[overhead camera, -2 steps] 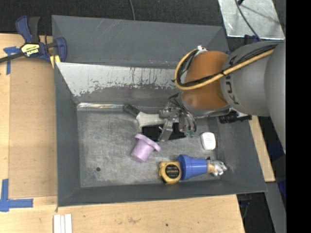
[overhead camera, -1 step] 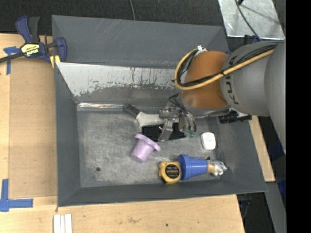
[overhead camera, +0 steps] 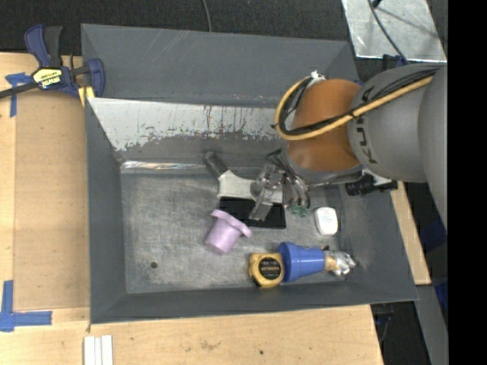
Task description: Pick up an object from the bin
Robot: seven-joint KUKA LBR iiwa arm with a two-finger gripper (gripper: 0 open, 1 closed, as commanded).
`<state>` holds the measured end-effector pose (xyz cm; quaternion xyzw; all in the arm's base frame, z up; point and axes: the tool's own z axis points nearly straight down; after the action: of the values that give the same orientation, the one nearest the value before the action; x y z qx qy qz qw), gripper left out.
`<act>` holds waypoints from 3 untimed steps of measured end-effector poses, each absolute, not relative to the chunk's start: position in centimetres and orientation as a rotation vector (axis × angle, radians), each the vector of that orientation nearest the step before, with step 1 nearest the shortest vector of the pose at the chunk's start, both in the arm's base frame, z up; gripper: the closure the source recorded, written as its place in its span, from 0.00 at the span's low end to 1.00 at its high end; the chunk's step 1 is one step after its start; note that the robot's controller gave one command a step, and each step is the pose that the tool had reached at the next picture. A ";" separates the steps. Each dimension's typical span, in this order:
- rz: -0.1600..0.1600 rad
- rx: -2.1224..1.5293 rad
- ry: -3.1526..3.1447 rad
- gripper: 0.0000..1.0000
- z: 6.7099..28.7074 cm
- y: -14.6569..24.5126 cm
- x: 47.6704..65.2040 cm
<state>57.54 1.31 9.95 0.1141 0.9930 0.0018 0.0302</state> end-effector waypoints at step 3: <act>0.006 0.352 3.061 1.00 9.9 1.3 57.5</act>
Offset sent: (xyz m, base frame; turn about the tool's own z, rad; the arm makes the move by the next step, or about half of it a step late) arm 0.0037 0.0049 0.0419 0.0012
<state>57.55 1.31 9.94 0.1141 0.9930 0.0019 0.0302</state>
